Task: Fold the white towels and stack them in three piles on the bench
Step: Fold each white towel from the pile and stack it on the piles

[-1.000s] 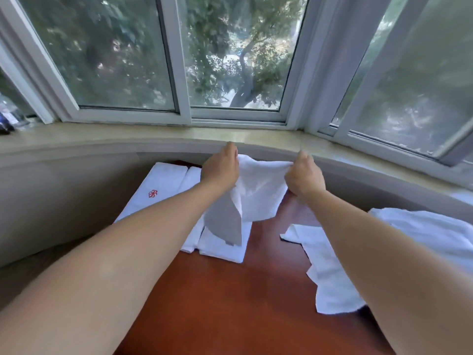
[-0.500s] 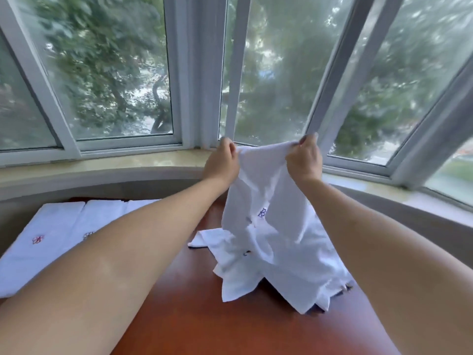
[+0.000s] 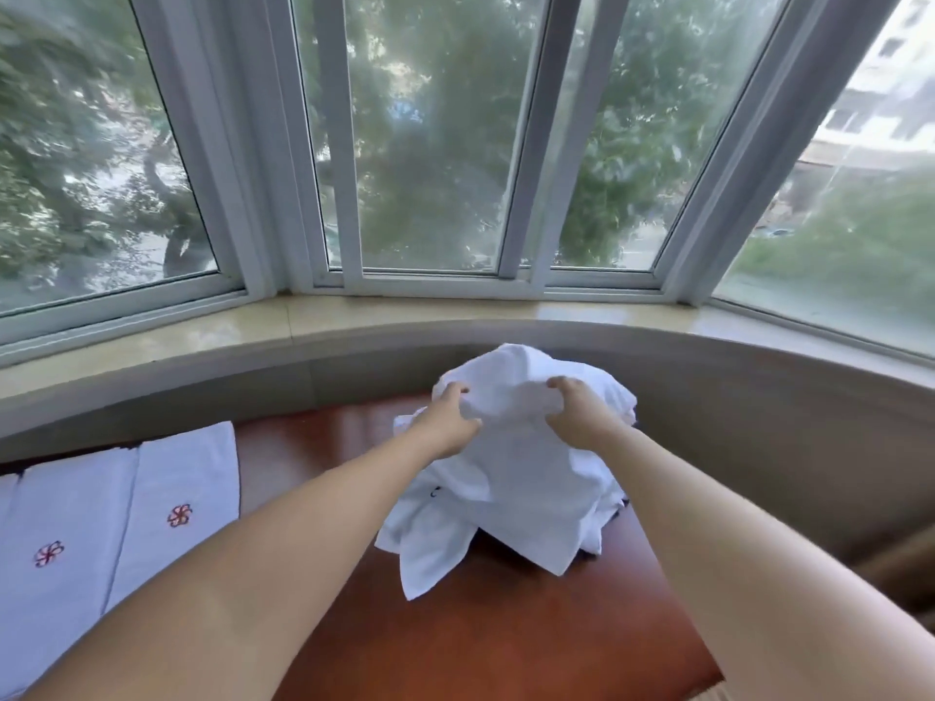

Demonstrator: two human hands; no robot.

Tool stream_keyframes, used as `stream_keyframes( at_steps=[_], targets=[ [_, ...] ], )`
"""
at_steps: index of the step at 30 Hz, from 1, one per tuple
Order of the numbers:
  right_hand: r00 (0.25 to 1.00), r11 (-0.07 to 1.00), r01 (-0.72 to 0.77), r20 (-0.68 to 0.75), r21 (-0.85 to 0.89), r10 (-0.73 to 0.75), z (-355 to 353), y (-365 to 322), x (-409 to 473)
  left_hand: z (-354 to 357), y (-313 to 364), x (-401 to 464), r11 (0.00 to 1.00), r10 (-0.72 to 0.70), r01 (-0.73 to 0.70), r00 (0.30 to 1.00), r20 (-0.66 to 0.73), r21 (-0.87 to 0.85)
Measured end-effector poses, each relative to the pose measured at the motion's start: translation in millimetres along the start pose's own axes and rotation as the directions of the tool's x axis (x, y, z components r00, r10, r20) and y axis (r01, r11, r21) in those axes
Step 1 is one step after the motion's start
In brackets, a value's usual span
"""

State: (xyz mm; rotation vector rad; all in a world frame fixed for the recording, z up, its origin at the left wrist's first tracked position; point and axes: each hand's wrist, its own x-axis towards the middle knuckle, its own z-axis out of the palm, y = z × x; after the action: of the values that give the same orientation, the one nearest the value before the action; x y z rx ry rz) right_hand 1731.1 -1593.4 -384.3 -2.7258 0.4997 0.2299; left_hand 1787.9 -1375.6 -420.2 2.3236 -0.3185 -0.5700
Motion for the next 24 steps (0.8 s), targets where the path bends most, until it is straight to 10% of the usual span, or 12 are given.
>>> stream_keyframes(
  at_steps=[20,24],
  targets=[
    [0.988,0.990,0.139,0.073,-0.019,-0.138,10.3,27.1,35.4,35.8,1.8,32.9,0.995,-0.038,0.041,0.999,-0.025,0.093],
    [0.967,0.963,0.249,0.076,-0.106,-0.241,3.7,49.1,59.1,63.5,23.9,40.0,0.956,-0.222,0.206,0.973,-0.056,-0.211]
  ],
)
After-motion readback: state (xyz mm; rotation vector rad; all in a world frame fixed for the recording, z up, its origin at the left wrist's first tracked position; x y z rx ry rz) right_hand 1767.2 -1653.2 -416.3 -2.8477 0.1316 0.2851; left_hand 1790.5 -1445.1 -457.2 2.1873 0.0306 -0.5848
